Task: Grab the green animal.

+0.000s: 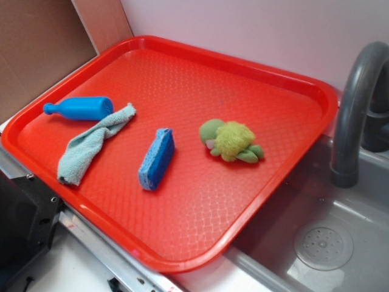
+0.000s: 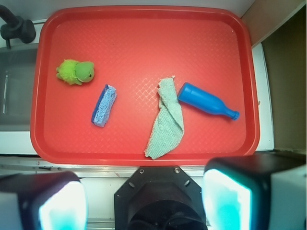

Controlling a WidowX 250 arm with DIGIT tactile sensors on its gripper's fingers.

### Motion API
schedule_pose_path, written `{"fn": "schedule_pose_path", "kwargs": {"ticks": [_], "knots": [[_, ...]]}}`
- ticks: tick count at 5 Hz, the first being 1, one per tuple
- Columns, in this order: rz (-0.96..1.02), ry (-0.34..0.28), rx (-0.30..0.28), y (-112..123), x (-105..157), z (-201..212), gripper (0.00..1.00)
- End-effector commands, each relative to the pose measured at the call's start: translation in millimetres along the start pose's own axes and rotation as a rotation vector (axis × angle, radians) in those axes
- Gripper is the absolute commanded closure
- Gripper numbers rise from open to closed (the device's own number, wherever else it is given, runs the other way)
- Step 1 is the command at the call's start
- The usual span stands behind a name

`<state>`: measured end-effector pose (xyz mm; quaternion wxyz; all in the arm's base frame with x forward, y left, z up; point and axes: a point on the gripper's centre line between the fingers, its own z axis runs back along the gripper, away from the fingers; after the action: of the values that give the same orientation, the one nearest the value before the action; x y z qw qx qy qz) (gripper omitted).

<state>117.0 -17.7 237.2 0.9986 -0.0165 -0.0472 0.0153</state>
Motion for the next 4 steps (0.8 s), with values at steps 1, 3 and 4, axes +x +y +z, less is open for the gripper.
{"fn": "schedule_pose_path", "kwargs": {"ticks": [1,3,4], "knots": [[0.000,0.000,0.000,0.0,0.0,0.0,0.00],[-0.303,-0.082,-0.021,-12.9,43.0,-23.4,0.00],[-0.554,-0.134,-0.038,-29.5,76.8,-46.2,0.00]]}}
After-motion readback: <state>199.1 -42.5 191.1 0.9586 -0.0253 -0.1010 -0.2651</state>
